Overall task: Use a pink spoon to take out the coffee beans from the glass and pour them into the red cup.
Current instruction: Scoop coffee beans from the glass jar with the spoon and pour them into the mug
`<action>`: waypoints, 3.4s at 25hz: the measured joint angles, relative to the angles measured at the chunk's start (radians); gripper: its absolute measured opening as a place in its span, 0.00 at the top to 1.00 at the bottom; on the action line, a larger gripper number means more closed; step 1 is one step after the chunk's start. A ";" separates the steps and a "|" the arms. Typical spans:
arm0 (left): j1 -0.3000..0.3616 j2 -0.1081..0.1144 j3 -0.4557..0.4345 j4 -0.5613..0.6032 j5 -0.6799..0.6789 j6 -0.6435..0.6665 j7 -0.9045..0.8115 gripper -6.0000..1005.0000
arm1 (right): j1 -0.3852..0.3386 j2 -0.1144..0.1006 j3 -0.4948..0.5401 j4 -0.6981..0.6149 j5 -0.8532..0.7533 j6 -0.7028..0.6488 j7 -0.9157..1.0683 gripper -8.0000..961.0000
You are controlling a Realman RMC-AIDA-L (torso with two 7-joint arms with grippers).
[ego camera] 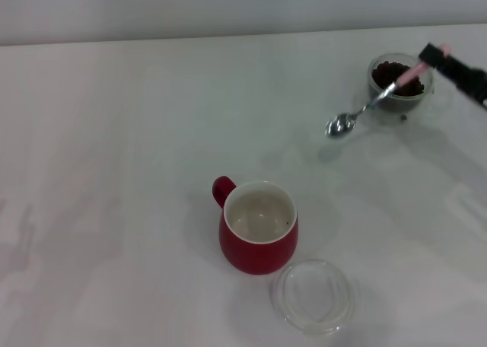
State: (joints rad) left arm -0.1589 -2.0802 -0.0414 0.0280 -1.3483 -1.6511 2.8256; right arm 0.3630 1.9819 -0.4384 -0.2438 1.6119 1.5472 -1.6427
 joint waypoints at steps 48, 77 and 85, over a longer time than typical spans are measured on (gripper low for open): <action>-0.044 0.003 -0.009 0.032 -0.005 0.001 0.000 0.60 | 0.078 -0.016 -0.002 -0.139 0.079 -0.430 -0.244 0.84; -0.067 0.002 -0.008 0.057 -0.004 0.026 0.000 0.60 | 0.075 0.017 0.012 -0.124 0.155 -0.599 0.050 0.84; -0.072 0.002 -0.009 0.056 -0.005 0.028 0.000 0.60 | 0.076 0.008 0.012 -0.129 0.158 -0.602 0.104 0.84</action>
State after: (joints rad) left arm -0.2310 -2.0786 -0.0506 0.0842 -1.3530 -1.6229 2.8256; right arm 0.4392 1.9896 -0.4263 -0.3725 1.7702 0.9447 -1.5384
